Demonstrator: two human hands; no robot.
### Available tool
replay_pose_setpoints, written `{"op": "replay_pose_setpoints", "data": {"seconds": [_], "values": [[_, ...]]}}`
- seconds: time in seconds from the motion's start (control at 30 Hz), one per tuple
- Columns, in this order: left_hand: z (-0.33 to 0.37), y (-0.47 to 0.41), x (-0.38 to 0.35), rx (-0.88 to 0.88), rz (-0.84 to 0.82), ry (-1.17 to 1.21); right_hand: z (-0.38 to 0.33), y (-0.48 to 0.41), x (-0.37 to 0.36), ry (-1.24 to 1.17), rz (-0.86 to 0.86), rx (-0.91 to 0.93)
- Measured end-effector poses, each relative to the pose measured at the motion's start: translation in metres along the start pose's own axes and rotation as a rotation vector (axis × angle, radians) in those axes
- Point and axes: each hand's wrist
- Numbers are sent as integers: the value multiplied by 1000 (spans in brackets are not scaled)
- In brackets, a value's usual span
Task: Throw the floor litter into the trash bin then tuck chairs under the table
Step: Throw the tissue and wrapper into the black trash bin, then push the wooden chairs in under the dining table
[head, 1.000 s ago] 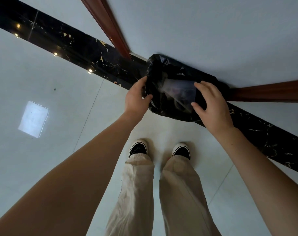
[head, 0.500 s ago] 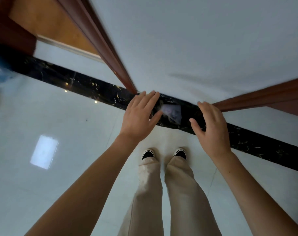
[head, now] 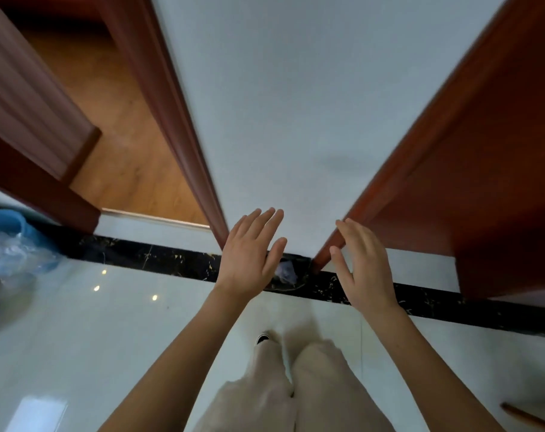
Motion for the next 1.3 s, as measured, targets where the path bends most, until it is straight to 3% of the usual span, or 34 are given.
{"op": "replay_pose_setpoints", "data": {"seconds": [0.23, 0.73, 1.3], "values": [[24, 36, 34, -196, 17, -10, -32, 77, 38, 125, 13, -43], [90, 190, 21, -271, -152, 2, -46, 284, 49, 104, 181, -325], [312, 223, 25, -1002, -201, 200, -92, 509, 131, 266, 780, -832]]}}
Point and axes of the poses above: each hand's wrist, its own y-axis away from the middle knuckle, its own x-axis out of the back of the hand, z = x × y, and after that the axes turned 14 degrees about -y, right-handed
